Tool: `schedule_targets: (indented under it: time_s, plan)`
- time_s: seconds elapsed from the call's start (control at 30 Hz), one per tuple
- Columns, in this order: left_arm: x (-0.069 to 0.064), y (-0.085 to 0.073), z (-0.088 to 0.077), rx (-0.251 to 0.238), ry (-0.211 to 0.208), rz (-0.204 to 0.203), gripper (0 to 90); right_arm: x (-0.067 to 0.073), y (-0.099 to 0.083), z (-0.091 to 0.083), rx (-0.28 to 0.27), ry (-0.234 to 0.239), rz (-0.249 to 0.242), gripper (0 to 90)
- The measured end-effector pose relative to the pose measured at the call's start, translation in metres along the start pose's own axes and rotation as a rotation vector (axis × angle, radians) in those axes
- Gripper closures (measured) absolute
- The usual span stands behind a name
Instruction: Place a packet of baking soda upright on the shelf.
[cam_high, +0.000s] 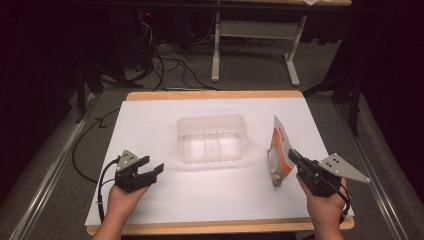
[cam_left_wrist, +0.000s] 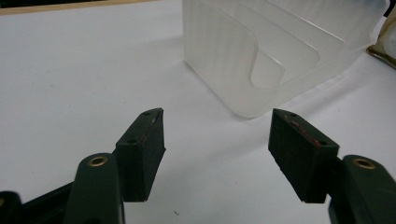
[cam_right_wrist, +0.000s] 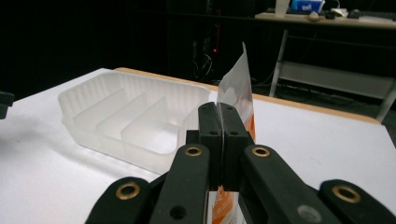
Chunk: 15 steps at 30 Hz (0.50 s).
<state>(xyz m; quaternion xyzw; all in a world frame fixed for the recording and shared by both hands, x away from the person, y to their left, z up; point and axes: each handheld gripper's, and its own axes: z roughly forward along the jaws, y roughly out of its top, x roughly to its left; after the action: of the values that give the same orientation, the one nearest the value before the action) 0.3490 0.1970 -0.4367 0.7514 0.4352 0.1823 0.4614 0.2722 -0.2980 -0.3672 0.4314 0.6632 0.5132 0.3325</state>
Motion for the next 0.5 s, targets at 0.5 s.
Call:
schedule_targets:
  time_s: [0.5]
  plan:
    - [0.000,0.001,0.000,0.006,-0.009,0.004,36.5,0.003,-0.020,0.008,0.039,-0.004,0.023,79.4]
